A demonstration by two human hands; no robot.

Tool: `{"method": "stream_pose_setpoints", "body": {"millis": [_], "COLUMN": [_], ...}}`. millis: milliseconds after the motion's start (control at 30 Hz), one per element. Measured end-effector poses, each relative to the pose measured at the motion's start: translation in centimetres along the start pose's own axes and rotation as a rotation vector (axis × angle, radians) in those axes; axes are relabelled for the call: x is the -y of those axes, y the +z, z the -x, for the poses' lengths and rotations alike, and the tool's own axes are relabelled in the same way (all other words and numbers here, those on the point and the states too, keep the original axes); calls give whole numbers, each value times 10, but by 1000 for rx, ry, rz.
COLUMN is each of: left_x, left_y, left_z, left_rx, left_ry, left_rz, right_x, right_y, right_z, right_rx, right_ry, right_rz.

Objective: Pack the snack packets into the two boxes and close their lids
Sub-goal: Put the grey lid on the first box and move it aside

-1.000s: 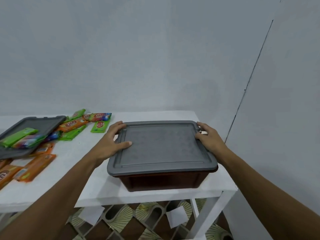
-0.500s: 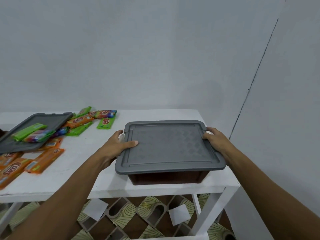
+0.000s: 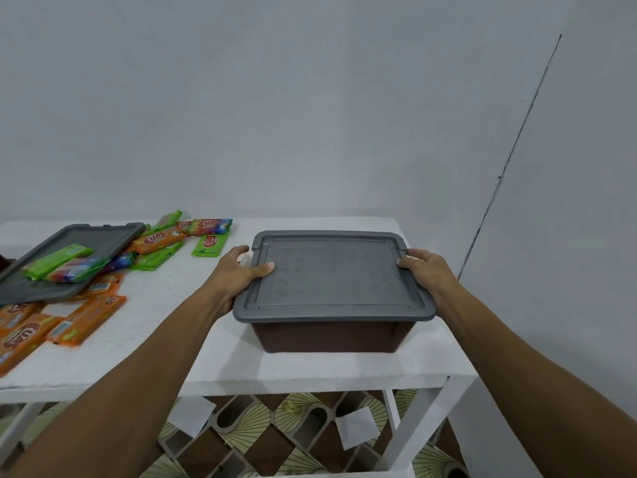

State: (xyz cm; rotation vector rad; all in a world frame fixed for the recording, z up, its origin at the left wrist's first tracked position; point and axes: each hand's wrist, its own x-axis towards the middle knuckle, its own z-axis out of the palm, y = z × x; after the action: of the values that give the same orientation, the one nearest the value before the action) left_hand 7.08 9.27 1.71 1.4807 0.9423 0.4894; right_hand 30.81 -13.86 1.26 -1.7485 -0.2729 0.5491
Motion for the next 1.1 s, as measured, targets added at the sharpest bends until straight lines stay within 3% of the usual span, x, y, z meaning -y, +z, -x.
{"method": "stream_pose_setpoints", "body": {"millis": [167, 300, 367, 467, 633, 733, 933, 1100], "left_x": [-21, -16, -13, -13, -18, -23, -15, -8], "left_y": [15, 15, 13, 5, -5, 2, 7, 14], "left_z": [-15, -14, -14, -17, -26, -29, -28, -16], "left_rx": [-204, -303, -260, -121, 9, -8, -71, -29], "left_ry": [46, 217, 237, 104, -78, -59, -4, 50], "left_rz": [-316, -470, -390, -46, 8, -52, 5, -39], "right_x": [11, 4, 1, -2, -3, 5, 12, -4], "right_y": [2, 0, -4, -12, -14, -7, 1, 2], "right_z": [-20, -13, -6, -6, -8, -11, -18, -10], "right_rx": [-64, -141, -122, -52, 63, 90, -59, 42], "right_ry": [-112, -107, -26, 99, 120, 135, 8, -24], "right_rz": [297, 208, -82, -388, -395, -387, -123, -59]}}
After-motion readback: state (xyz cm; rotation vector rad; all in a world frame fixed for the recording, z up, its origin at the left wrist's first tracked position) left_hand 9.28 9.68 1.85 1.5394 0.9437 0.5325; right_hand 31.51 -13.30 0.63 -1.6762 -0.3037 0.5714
